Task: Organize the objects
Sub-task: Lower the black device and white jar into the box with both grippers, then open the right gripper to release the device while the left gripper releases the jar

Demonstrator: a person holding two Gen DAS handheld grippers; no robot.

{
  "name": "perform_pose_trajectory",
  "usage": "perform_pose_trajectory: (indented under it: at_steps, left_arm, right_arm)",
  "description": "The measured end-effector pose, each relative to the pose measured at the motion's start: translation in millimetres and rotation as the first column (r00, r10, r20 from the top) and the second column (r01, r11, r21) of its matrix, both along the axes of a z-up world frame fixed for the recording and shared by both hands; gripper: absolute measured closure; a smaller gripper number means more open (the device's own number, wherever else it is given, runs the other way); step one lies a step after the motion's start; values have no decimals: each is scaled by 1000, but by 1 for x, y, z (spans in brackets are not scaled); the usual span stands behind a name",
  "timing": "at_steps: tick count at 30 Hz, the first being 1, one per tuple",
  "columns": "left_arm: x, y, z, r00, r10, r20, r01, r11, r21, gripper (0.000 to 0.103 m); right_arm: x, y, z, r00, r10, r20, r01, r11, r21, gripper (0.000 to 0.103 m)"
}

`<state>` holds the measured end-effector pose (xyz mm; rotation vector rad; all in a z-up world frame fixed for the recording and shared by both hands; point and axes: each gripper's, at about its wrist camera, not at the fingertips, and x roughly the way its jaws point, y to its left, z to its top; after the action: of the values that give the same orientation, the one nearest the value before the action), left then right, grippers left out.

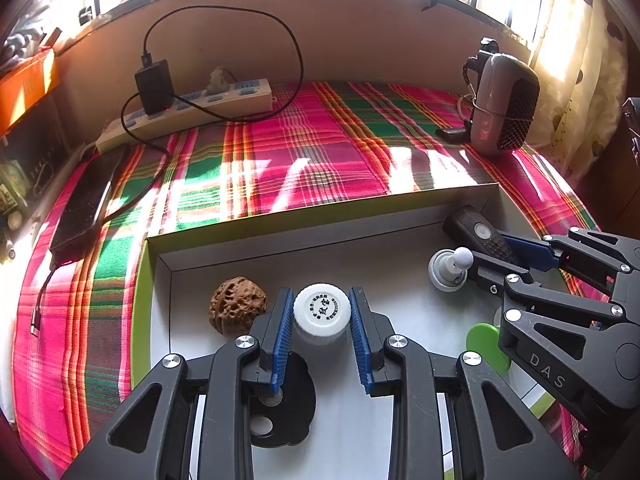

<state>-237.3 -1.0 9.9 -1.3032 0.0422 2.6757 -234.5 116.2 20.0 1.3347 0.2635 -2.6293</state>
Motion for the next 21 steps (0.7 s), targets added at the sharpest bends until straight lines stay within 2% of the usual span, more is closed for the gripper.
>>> perform_pose_trajectory:
  at_steps: [21]
  left_arm:
    - [1,2,-1,1000,0,3,0,1000,-11,77]
  right_arm:
    - [1,-3,0,1000,0,1,0,1000,-1,75]
